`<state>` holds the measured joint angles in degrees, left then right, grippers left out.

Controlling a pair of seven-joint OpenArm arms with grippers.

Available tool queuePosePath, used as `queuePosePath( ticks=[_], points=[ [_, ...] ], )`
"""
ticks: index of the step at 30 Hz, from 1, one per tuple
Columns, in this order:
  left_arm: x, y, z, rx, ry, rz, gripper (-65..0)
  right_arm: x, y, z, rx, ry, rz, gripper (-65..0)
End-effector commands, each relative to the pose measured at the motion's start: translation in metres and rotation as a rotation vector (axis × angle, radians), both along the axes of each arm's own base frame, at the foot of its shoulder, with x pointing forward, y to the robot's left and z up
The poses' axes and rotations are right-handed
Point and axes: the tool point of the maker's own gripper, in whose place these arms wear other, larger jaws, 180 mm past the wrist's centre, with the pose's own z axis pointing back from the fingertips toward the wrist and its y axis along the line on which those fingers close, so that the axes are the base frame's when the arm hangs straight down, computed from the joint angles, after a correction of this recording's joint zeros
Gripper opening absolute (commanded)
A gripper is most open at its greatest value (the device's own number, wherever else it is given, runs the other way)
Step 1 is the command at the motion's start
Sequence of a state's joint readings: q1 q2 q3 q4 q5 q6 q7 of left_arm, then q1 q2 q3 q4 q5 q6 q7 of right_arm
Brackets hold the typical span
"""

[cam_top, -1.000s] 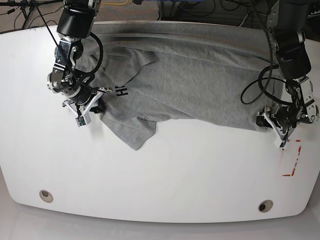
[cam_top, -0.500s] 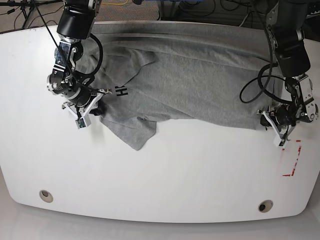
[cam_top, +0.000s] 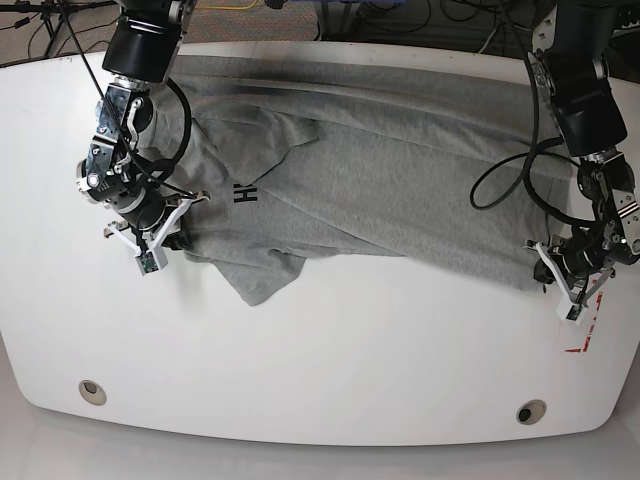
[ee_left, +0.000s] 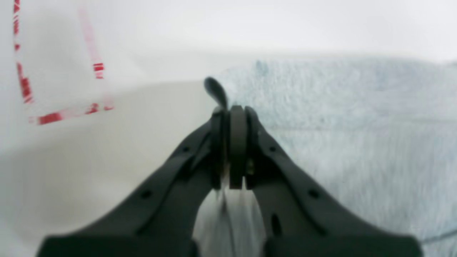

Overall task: Fold the T-shirt properly
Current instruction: 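Grasp the shirt's loose edge with both grippers, away from the folded edge, then lift and fold the grasped edge with both grippers over toward the folded edge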

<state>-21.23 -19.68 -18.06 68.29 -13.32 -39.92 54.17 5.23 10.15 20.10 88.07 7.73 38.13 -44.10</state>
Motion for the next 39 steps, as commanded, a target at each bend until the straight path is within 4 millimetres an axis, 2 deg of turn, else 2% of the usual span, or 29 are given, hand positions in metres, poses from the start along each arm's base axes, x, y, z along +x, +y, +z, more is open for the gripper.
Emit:
queuePosePath(
  ticks=[1, 7, 19, 27, 39],
  points=[
    [0.014, 0.007, 0.033, 0.029, -0.083, -0.004, -65.0, 0.015, -0.003, 0.035, -0.018, -0.109, 0.010, -61.5],
    [0.004, 0.004, 0.044, 0.010, -0.112, -0.013, -65.0, 0.003, -0.005, 0.041, -0.065, -0.093, 0.020, -61.5],
    [-0.030, 0.024, 0.046, 0.049, -0.104, 0.045, -65.0, -0.019, -0.003, 0.060, -0.146, -0.105, 0.041, -61.5],
    [-0.051, 0.022, 0.038, 0.091, -0.083, 0.023, -65.0, -0.042, 0.000, 0.053, -0.165, -0.081, 0.055, -61.5],
    [-0.072, 0.017, 0.034, 0.132, -0.070, -0.004, -65.0, -0.077, 0.007, 0.041, -0.178, -0.029, 0.077, -61.5]
  ],
)
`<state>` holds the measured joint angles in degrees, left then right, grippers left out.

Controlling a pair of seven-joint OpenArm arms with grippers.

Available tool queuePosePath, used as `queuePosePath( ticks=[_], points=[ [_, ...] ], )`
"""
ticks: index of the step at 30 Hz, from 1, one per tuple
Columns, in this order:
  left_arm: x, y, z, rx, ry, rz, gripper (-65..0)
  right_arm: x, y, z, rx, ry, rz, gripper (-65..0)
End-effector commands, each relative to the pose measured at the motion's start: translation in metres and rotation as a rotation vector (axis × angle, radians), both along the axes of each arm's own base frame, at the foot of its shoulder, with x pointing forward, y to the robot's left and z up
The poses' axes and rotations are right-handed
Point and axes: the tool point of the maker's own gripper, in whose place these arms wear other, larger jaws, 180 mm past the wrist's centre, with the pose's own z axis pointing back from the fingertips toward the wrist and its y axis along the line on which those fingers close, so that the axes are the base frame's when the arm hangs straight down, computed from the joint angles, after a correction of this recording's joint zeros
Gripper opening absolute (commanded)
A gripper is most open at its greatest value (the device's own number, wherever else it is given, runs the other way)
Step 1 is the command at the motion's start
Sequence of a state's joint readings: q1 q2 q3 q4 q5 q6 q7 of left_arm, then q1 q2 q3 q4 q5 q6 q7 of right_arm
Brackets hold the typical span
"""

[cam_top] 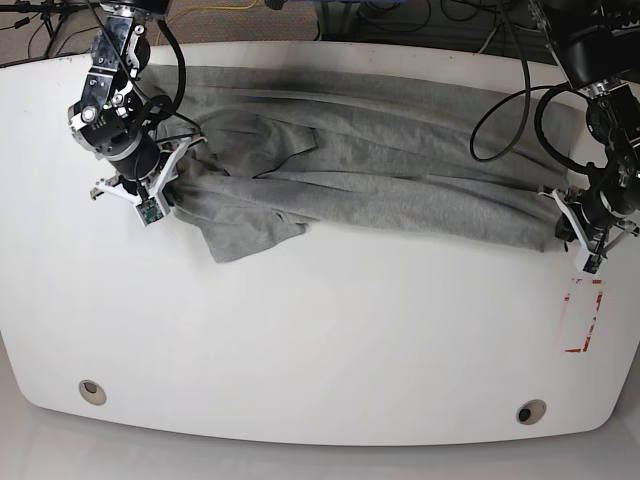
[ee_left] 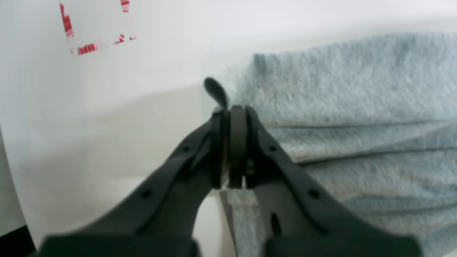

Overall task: Fold the T-shirt properly
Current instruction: 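Lift and fold the grasped edge with both grippers over toward the folded edge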

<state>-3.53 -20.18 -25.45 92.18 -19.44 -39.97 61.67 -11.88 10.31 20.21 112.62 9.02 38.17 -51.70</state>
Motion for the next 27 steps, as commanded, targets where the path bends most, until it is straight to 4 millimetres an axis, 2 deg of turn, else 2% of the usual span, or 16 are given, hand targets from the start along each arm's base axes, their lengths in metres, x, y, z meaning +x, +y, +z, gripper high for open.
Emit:
queuePosePath(
  ticks=[1, 5, 18, 27],
  points=[
    [0.005, 0.003, 0.017, 0.022, -0.053, -0.012, -65.0, 0.002, 0.000, 0.013, -0.012, -0.045, 0.013, -61.5],
    [-0.003, 0.003, 0.015, 0.032, -0.045, -0.014, -65.0, -0.007, 0.001, 0.010, -0.013, -0.029, 0.015, -61.5],
    [-0.020, 0.029, 0.017, 0.048, -0.046, 0.068, -65.0, -0.024, -0.016, 0.008, 0.073, -0.017, -0.055, -61.5],
    [-0.036, 0.028, 0.011, 0.065, -0.018, 0.059, -65.0, -0.037, -0.011, -0.002, 0.090, 0.017, -0.060, -61.5]
  ],
)
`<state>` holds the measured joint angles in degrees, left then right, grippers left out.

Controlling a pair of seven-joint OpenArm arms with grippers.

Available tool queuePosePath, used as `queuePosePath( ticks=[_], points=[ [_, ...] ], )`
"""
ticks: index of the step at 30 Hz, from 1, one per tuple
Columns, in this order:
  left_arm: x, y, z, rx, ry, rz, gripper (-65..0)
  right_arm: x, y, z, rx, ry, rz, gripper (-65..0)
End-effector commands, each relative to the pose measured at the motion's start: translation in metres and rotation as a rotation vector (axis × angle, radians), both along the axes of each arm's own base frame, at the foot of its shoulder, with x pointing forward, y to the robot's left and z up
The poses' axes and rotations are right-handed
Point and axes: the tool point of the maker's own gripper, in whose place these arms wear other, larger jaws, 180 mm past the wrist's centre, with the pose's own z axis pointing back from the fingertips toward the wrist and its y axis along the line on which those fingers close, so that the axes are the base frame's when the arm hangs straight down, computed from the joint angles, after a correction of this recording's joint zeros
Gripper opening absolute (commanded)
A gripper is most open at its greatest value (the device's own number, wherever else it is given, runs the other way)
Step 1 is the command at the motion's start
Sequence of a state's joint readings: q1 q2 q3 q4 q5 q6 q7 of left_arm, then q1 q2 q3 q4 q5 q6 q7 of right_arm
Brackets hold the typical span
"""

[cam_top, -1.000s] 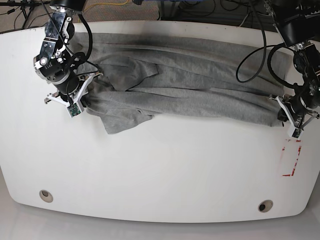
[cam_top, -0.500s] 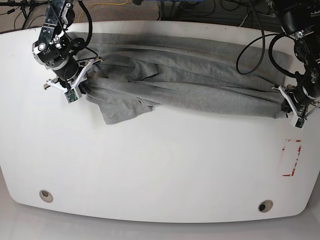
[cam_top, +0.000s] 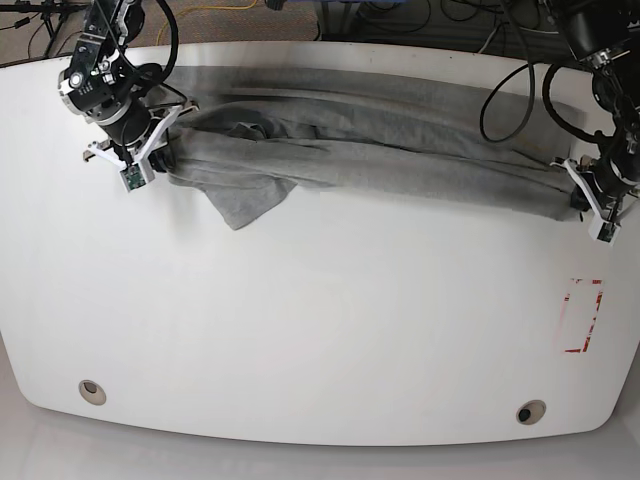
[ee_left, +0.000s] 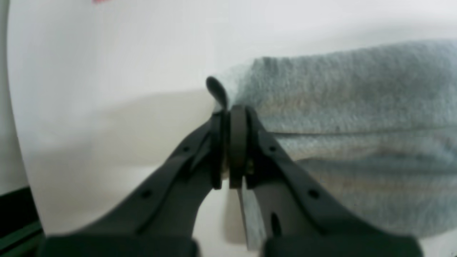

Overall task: Fold the T-shirt properly
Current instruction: 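Lift and fold the grasped edge with both grippers over toward the folded edge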

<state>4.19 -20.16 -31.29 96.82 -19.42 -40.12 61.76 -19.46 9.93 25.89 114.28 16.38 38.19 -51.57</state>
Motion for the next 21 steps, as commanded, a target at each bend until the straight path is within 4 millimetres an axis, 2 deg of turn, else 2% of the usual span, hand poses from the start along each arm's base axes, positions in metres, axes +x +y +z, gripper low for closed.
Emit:
queuePosePath(
  ticks=[1, 18, 21],
  points=[
    [0.004, 0.005, 0.015, 0.026, -0.042, -0.008, -65.0, 0.003, 0.001, 0.007, 0.005, -0.031, -0.001, -61.5],
    [-0.037, 0.005, -0.015, 0.030, 0.075, -0.011, -65.0, -0.023, 0.005, -0.009, 0.017, 0.038, -0.008, -61.5],
    [-0.043, 0.010, -0.018, 0.044, 0.097, -0.012, -65.0, -0.027, 0.004, -0.011, 0.014, 0.049, -0.007, -61.5]
  ],
)
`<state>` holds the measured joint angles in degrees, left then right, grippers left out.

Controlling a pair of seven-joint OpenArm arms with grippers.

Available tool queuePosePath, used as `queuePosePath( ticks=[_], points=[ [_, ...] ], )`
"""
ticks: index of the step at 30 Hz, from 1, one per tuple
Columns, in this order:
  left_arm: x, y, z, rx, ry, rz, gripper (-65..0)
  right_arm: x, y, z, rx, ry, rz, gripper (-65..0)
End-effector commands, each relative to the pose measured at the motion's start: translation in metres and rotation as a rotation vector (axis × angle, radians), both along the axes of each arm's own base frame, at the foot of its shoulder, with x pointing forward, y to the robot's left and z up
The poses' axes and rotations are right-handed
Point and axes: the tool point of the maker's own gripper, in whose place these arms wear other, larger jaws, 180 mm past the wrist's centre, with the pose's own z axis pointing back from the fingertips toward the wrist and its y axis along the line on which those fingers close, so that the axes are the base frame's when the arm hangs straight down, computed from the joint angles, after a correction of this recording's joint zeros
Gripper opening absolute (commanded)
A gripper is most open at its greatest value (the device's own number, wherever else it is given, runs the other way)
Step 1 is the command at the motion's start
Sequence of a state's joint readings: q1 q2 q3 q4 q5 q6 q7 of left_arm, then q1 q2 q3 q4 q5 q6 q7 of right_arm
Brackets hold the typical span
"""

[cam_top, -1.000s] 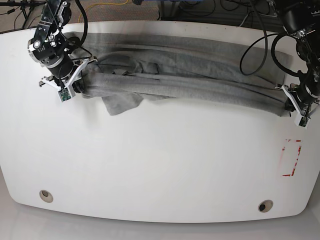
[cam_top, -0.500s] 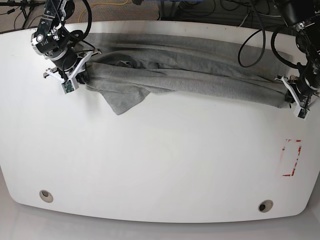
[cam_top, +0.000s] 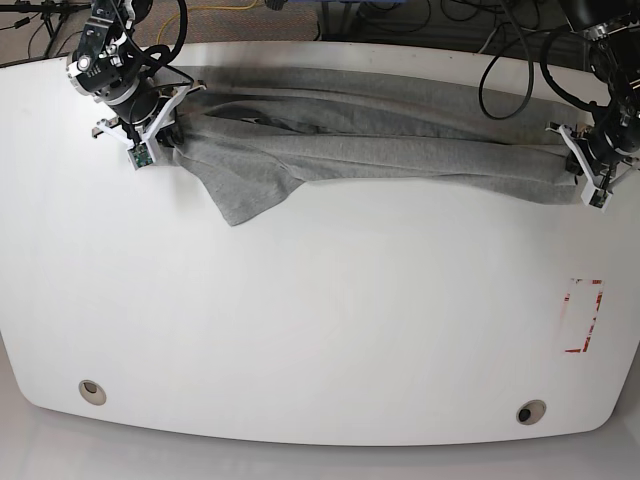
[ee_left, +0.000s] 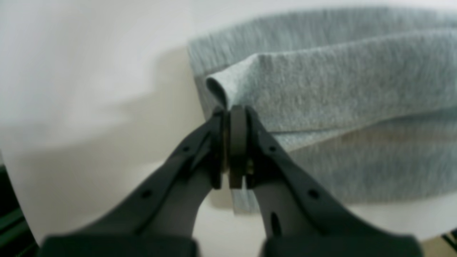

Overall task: Fold the T-shirt properly
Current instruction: 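Lift and fold the grasped edge with both grippers over toward the folded edge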

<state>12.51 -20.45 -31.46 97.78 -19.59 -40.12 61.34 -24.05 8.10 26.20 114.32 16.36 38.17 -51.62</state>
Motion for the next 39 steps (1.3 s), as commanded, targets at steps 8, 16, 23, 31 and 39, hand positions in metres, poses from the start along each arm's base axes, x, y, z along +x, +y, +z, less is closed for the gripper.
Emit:
queuePosePath(
  ticks=[8, 16, 23, 31, 39],
  points=[
    [0.001, 0.010, 0.009, 0.036, -0.010, -0.009, -65.0, -0.004, -0.004, 0.003, -0.020, -0.007, 0.010, -61.5],
    [-0.003, 0.015, 0.009, 0.056, 0.006, -0.014, -65.0, -0.008, -0.005, 0.001, -0.022, 0.005, 0.010, -61.5],
    [-0.009, 0.020, 0.003, 0.116, 0.052, -0.027, -65.0, -0.012, -0.011, -0.001, -0.042, 0.020, 0.015, -61.5],
    [-0.015, 0.020, -0.007, 0.111, 0.087, -0.026, -59.2, -0.019, -0.012, -0.008, -0.034, 0.049, 0.009, -55.8],
    [-0.016, 0.019, -0.010, 0.106, 0.094, -0.028, -36.1, -0.017, -0.010, -0.005, -0.028, 0.035, 0.008, -15.1]
  ],
)
